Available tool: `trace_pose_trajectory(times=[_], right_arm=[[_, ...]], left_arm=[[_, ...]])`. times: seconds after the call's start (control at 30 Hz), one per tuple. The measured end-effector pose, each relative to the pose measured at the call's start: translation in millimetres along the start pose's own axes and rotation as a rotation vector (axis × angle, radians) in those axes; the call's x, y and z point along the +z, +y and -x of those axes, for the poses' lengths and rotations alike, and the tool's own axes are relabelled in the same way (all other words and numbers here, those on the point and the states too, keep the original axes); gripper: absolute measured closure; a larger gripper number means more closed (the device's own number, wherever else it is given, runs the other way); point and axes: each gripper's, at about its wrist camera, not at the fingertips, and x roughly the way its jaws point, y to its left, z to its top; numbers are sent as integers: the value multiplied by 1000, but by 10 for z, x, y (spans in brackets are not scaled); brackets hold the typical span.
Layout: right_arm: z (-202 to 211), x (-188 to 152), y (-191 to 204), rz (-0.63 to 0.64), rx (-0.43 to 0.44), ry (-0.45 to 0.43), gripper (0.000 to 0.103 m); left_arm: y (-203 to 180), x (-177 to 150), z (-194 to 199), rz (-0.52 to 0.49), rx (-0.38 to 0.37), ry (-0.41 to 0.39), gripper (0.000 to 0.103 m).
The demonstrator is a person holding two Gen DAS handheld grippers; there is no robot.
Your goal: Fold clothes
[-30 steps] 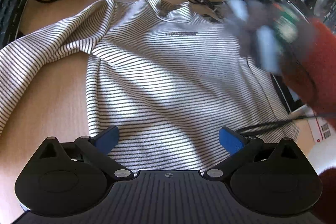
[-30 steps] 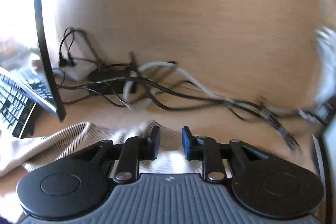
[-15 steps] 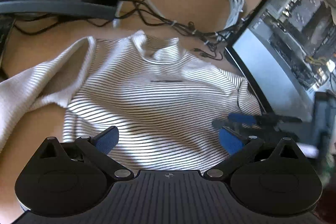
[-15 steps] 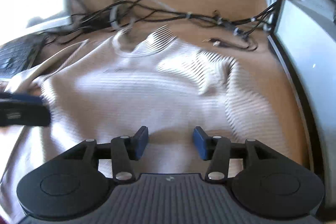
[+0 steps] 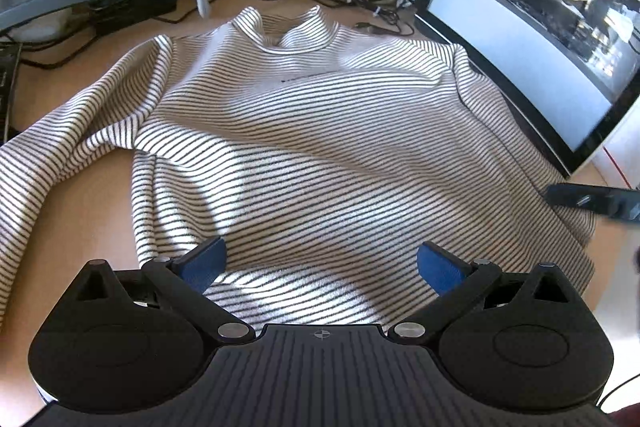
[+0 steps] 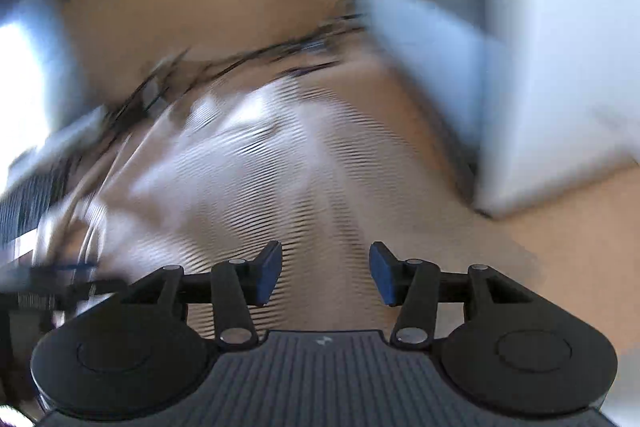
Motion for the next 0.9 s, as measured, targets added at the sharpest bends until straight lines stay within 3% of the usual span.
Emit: trace_pose_trajectory(times=[0.33,0.4,0.43,0.47,0.5,0.67,0.83,0.9], right_arm=[[447,-309,-875,-517,-121,-85,60],[484,-138,-698,-421,-97,-128,66],[503,-53,-609,-373,-86,-150,78],[522,33,-521,-324,-74,-171,97],[540,118,-433,-276,-62,-192,99],[664,570,29,-32,-3,-304,100],[1158,1405,628,191,55,-547,100],[1245,1641,782,248,82,-596,100]], left_arm=[[171,-141,149,-4,-6,-6,0],[221,-128,166,30,-18,-4,0],[238,-111,170,48,-23,-1,0],[252,-95,174,65,-26,3,0],[260,-80,181,79,-27,7,0],[289,-50,289,140,-52,13,0],[270,-68,369,144,-67,1,0],[254,-72,410,141,-66,-14,0]])
